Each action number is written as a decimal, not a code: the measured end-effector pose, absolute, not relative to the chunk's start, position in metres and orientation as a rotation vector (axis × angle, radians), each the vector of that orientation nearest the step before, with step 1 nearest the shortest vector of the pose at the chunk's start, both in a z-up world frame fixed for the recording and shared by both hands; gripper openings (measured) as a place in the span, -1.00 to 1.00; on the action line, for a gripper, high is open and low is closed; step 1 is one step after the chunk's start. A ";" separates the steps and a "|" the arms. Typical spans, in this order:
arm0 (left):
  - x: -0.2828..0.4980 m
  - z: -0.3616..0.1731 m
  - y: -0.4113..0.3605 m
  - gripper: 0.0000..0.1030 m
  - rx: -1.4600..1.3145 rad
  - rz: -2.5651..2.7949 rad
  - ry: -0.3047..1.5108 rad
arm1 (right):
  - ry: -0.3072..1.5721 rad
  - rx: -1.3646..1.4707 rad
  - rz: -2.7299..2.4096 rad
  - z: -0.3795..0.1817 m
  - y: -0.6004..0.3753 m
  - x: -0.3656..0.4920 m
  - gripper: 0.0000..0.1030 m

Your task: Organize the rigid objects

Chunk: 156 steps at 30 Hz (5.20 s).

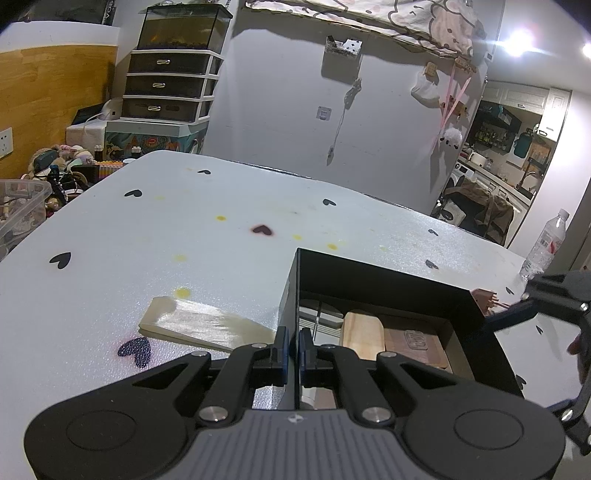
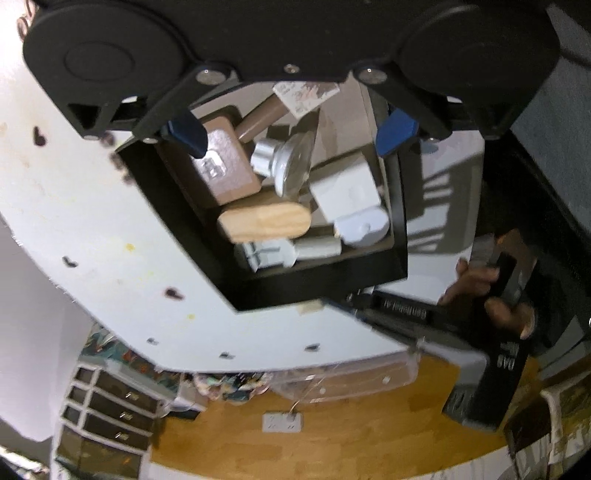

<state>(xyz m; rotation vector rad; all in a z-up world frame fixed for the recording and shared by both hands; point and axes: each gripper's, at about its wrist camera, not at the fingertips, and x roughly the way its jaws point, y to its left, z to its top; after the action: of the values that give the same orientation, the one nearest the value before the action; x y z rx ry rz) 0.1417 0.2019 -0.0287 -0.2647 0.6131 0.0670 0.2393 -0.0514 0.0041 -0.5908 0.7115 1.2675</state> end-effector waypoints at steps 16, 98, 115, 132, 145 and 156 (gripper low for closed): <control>0.141 -0.028 0.204 -0.91 -0.264 0.068 0.611 | 0.510 -0.313 0.845 0.032 -0.094 0.248 1.00; 0.142 -0.030 0.203 -0.90 -0.267 0.077 0.614 | 0.565 -0.045 0.760 0.017 -0.107 0.235 0.14; 0.140 -0.029 0.204 -0.90 -0.275 0.069 0.610 | 0.862 -0.115 0.814 -0.006 -0.043 0.211 0.15; 0.141 -0.029 0.204 -0.90 -0.278 0.068 0.610 | 0.846 -0.198 0.800 0.001 -0.040 0.199 0.33; 0.140 -0.029 0.204 -0.90 -0.275 0.068 0.610 | 0.841 -0.172 0.779 0.004 -0.047 0.202 0.14; 0.137 -0.025 0.204 -0.90 -0.259 0.075 0.597 | 0.770 -0.128 0.752 0.015 -0.055 0.195 0.32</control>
<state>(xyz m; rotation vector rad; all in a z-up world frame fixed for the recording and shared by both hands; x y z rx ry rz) 0.1369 0.2042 -0.0245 -0.2594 0.5968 0.0754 0.1951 -0.0554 0.0148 -0.1284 0.7696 0.7519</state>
